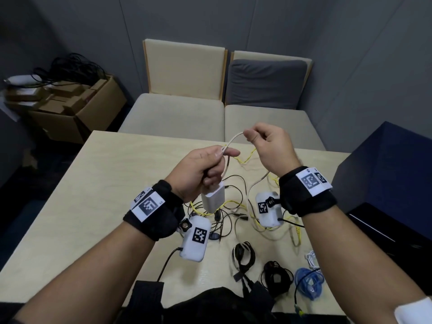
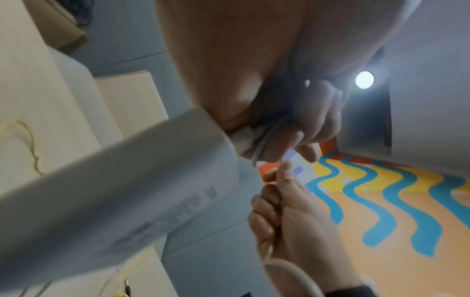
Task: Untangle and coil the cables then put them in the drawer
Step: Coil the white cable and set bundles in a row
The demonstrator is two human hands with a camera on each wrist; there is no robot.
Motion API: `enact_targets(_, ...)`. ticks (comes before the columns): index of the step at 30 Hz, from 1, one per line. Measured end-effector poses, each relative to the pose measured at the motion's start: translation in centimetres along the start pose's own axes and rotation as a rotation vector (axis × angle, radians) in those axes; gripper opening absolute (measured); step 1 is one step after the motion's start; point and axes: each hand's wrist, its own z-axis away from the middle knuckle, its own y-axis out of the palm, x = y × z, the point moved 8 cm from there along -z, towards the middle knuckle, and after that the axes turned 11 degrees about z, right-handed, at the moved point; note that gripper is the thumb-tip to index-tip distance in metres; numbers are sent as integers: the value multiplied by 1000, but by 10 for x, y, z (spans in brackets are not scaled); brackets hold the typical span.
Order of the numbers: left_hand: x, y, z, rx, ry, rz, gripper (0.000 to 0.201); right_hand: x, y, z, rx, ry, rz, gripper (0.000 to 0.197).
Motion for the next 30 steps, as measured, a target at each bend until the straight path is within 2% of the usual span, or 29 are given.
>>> enact_targets(4,-5,-5,-2,-70,15,91,31,-12,18,10,108,140,-235,21)
enact_targets(8,-7,-7,-2,-89,43,277,30,-20,47,20,190,208,-329,19)
enact_targets(10,-11,-9,-3,-98,85,376,31,-17,60,27,205,163,-311,20)
enact_targets(13,-17,-15,-6,-119,154,433,30,-4,74,43,242,16,-135,14)
enact_targets(16,-17,-28,-5,-190,196,408,38,0,86,56,317,-3,-41,15)
enact_targets(19,-16,-42,-6,-291,224,313,41,1,95,66,431,-11,49,22)
enact_targets(24,-21,-54,-7,-418,293,8,52,8,111,87,614,-71,184,34)
enact_targets(27,-23,-65,-10,-438,328,-243,58,20,116,99,712,-203,210,22)
enact_targets(30,-21,-80,-13,-437,294,-432,57,27,102,95,616,-250,124,1)
